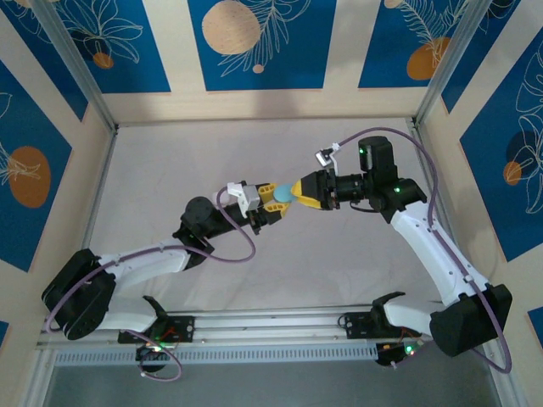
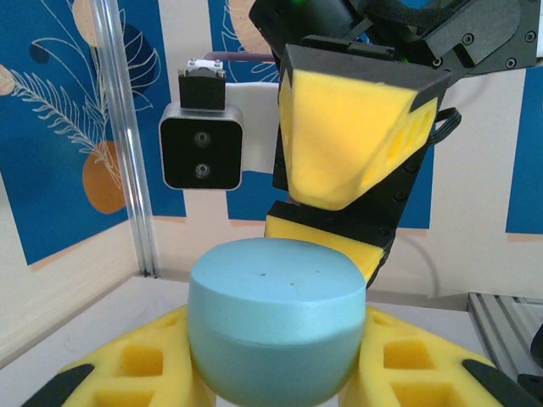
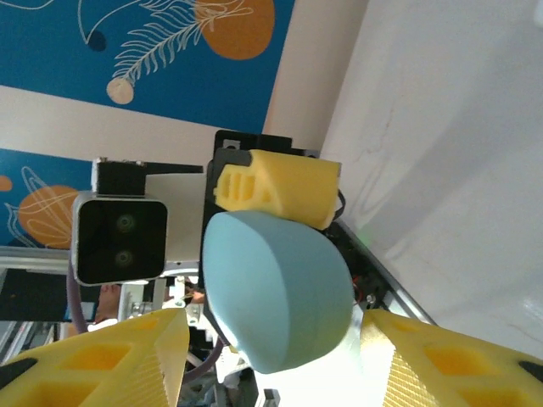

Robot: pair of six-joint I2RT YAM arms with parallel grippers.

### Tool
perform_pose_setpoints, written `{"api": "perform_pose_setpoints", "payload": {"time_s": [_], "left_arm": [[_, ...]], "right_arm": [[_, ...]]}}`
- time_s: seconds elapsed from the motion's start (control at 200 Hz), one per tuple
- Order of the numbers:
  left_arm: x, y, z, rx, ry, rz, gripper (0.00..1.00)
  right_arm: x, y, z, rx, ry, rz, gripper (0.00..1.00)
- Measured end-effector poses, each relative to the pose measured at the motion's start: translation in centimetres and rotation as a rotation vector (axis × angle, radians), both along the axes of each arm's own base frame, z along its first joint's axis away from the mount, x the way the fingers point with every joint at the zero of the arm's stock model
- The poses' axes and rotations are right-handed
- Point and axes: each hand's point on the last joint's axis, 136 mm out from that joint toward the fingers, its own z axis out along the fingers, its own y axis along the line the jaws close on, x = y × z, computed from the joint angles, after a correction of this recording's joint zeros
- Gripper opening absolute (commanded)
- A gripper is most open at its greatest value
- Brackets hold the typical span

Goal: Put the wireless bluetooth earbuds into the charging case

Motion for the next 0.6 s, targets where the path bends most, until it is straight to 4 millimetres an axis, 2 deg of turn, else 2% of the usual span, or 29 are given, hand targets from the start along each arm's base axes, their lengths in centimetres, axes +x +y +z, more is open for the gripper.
{"api": "perform_pose_setpoints", "payload": {"time_s": [0.18,0.45,0.6], "left_arm": [[0.1,-0.1,-0.1,0.000,0.012,-0.003,0.19],[0.0,-0.2,-0.1,0.000,0.010,-0.009,0.20],[0.0,-0.2,-0.1,0.000,0.010,-0.009,0.20]], "right_arm": [[0.3,0.3,-0.1,0.025,0.029,0.016,0.52],[0.9,0.8,-0.7,0.048,0.067,0.040,0.52],[0.8,1.2,-0.6,0.067,0.068,0.068,0.43]]}}
